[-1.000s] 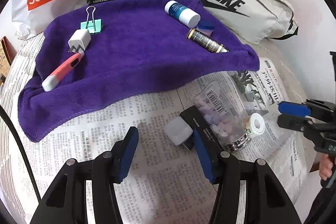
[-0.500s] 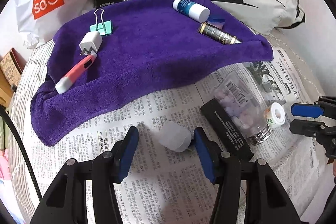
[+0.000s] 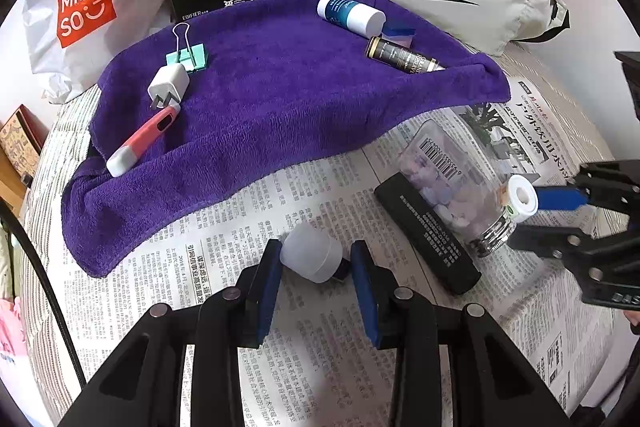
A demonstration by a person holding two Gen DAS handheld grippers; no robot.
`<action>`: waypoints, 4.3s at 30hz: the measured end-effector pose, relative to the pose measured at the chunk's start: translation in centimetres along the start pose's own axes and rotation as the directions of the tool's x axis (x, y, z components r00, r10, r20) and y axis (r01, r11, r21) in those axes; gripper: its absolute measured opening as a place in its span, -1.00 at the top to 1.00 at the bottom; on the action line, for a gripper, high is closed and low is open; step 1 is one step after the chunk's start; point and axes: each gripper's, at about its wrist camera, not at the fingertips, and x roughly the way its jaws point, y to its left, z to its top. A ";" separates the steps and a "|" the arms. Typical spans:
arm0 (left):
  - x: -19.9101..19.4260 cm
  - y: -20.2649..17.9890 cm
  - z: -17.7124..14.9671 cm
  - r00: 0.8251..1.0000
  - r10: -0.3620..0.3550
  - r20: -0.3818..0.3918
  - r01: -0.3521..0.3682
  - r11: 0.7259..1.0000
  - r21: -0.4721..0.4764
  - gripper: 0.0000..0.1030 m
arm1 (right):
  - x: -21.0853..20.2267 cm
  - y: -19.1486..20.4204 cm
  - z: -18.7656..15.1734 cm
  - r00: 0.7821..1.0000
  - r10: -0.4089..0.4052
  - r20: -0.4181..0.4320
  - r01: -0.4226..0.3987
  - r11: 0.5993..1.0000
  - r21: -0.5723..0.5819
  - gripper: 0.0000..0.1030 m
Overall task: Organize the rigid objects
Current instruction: 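Grasp the white USB plug with the left gripper while the right grasps the white tape roll, then carry USB plug and tape roll onto the towel and open both grippers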
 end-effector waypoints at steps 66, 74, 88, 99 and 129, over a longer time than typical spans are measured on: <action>-4.7 8.1 2.8 0.991 -0.039 0.132 0.055 0.991 -0.121 0.35 | -1.5 -3.1 10.4 0.993 -0.024 0.119 0.027 0.999 -0.026 0.43; -3.9 10.0 4.7 0.991 -0.028 0.133 0.045 0.990 -0.132 0.35 | 2.2 -3.3 13.2 0.998 -0.030 0.063 0.032 0.999 -0.020 0.43; 0.3 9.9 8.5 0.993 -0.074 0.089 0.083 0.991 -0.108 0.35 | 6.6 -3.8 14.7 1.000 -0.018 -0.023 0.018 0.999 -0.026 0.41; 3.0 9.0 9.5 0.997 -0.073 0.041 0.075 0.995 -0.067 0.35 | 7.1 -3.4 15.0 0.999 -0.028 -0.039 0.024 0.995 -0.102 0.41; 3.5 7.8 9.1 0.997 -0.067 -0.026 0.065 0.996 -0.055 -0.06 | 5.3 -4.4 14.5 0.998 -0.016 -0.067 0.013 0.998 -0.055 0.15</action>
